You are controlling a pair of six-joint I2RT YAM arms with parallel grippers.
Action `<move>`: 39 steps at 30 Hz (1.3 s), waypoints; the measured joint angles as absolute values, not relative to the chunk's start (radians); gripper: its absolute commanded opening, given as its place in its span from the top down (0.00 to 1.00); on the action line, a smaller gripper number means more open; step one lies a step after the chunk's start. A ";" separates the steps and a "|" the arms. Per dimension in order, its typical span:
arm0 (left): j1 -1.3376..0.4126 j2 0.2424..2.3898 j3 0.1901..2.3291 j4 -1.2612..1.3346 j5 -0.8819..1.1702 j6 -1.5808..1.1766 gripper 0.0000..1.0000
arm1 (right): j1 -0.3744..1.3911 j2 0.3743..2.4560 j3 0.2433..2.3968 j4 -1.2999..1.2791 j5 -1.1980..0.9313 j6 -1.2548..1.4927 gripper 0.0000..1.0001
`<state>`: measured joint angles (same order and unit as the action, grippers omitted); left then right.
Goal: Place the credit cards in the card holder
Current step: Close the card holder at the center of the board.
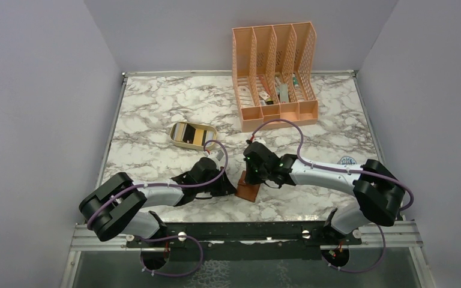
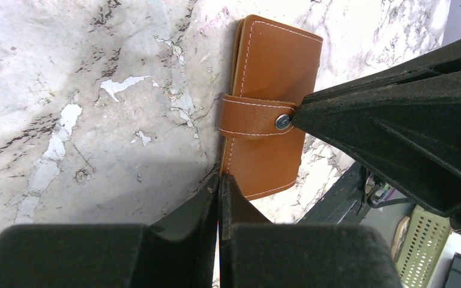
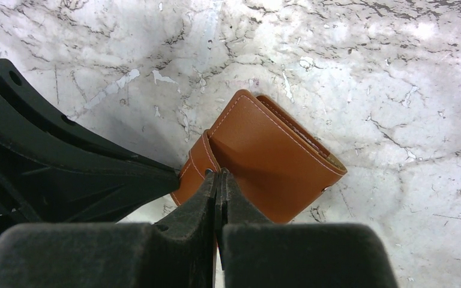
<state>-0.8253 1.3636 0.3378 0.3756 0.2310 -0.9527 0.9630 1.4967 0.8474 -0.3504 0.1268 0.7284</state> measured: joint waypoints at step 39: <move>-0.827 1.337 0.503 0.336 0.212 -0.967 1.00 | 0.963 1.496 0.792 -0.340 0.139 0.755 0.99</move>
<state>-0.8272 1.3373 0.5030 0.3355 0.2123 -0.9668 0.9630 1.4956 0.7918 -0.3397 0.1387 0.7551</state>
